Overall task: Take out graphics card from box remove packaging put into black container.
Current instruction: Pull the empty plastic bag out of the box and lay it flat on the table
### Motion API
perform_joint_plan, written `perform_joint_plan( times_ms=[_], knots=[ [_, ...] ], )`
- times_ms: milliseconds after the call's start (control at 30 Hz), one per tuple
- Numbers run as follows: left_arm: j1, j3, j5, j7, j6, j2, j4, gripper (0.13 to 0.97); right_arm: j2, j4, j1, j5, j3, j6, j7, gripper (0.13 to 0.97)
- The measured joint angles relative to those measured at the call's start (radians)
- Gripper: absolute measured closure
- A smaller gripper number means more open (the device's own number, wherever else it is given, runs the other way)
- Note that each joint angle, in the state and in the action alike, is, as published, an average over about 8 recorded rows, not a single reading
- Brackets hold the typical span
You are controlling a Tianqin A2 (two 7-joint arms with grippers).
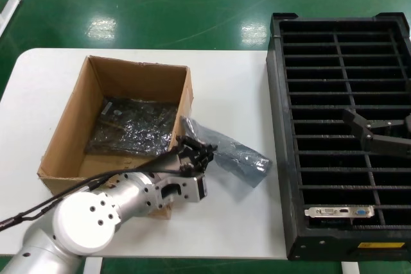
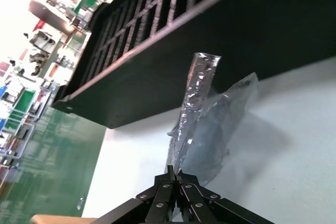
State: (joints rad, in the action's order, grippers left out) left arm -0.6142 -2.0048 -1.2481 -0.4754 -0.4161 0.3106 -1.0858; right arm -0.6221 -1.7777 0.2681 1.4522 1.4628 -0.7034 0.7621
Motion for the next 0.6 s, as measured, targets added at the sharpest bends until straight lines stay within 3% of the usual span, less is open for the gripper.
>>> perform_joint_plan(
  times_ms=[167,367,600],
  knots=[
    [0.015,0.03,0.053,0.111,-0.046,0.016,-0.077,0.928,0.0,0.0,0.0,0.0,0.0,0.0,0.0,0.129],
    [0.055,0.081,0.126,0.259,-0.112,0.048,-0.221,0.872,0.0,0.0,0.0,0.0,0.0,0.0,0.0,0.129],
    [0.121,0.155,0.137,0.375,-0.163,0.111,-0.427,0.779,0.0,0.0,0.0,0.0,0.0,0.0,0.0,0.129]
  ],
)
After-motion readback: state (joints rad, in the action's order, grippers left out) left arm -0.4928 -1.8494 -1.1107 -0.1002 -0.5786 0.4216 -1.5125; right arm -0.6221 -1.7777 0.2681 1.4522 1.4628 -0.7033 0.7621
